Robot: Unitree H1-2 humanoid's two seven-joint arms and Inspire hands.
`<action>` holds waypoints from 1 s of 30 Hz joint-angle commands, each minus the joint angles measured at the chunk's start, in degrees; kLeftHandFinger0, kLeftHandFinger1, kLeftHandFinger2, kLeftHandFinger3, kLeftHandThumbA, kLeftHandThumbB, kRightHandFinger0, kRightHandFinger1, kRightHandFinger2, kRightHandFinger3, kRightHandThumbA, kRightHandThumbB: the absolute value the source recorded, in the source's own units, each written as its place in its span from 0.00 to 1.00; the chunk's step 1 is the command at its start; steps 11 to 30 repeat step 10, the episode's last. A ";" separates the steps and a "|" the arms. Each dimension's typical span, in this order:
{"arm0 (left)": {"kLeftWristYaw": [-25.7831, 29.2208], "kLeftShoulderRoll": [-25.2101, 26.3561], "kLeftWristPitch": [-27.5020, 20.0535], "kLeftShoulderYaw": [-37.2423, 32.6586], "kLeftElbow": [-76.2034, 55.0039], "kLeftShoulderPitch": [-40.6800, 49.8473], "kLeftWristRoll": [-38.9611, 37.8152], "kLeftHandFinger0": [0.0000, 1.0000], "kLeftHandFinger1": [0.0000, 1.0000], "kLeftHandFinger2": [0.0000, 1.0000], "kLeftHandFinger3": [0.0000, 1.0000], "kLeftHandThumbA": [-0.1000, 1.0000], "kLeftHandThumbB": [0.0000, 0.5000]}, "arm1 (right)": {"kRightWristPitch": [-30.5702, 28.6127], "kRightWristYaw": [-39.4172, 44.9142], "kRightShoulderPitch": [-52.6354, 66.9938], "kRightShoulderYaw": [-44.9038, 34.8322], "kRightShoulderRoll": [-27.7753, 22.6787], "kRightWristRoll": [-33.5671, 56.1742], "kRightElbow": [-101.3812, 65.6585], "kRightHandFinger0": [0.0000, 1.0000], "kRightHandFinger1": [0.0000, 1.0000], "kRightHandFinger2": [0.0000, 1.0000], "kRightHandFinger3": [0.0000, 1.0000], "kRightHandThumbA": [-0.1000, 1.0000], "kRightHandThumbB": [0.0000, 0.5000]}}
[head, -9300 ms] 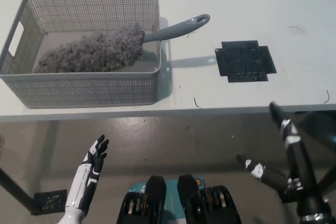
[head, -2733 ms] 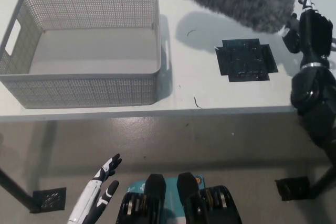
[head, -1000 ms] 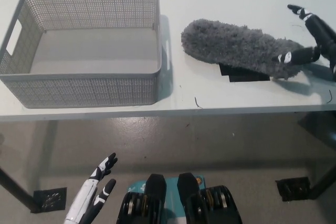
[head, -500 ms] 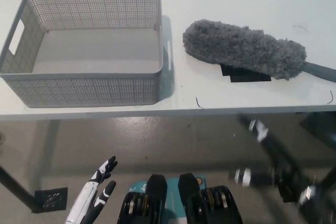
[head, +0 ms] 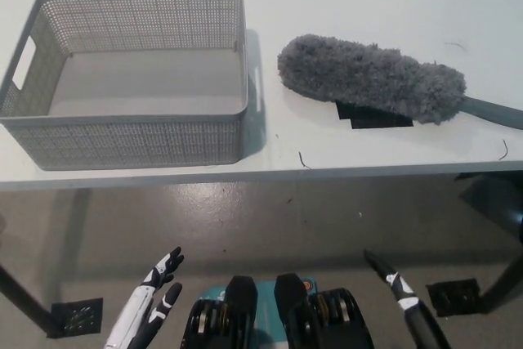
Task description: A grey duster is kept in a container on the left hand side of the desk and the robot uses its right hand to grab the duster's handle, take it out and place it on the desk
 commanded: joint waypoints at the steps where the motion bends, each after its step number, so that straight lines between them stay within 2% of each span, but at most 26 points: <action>1: 1.76 -1.48 -3.57 -0.66 -1.28 -2.53 -0.50 1.00 1.00 1.00 1.00 1.00 0.25 | -25.62 -14.36 -9.09 -9.19 2.79 2.43 23.13 1.00 1.00 1.00 1.00 1.00 0.50; 2: 2.22 -1.91 -3.93 -0.56 -0.42 -3.60 -0.41 1.00 1.00 1.00 1.00 1.00 0.26 | -23.02 -9.76 -10.18 -10.88 3.51 7.97 25.43 1.00 1.00 1.00 1.00 1.00 0.56; 3: 2.39 -2.12 -3.97 -0.49 -0.24 -4.00 -0.43 1.00 1.00 1.00 1.00 1.00 0.26 | -21.70 -8.10 -10.63 -11.39 3.65 10.06 25.66 1.00 1.00 1.00 1.00 1.00 0.57; 4: 2.26 -2.35 -3.69 -0.39 -0.23 -4.32 -0.84 1.00 1.00 1.00 1.00 1.00 0.25 | -19.22 -5.73 -11.23 -11.97 3.86 12.62 26.09 1.00 1.00 1.00 1.00 1.00 0.54; 5: 2.24 -2.34 -3.91 -0.35 -0.10 -4.51 -0.87 1.00 1.00 1.00 1.00 1.00 0.25 | -18.30 -4.67 -11.52 -11.86 3.69 12.50 26.51 1.00 1.00 1.00 1.00 1.00 0.41; 9: 2.79 -3.02 -4.31 -0.28 -0.07 -5.00 -0.25 1.00 1.00 1.00 1.00 1.00 0.24 | -18.61 -2.03 -11.91 -12.16 3.49 11.56 26.62 1.00 1.00 1.00 1.00 0.99 0.34; 30: 2.81 -3.08 -4.32 -0.26 -0.05 -5.02 -0.24 1.00 1.00 1.00 1.00 1.00 0.24 | -18.78 -1.76 -11.95 -12.21 3.48 11.54 26.71 1.00 1.00 1.00 1.00 0.99 0.34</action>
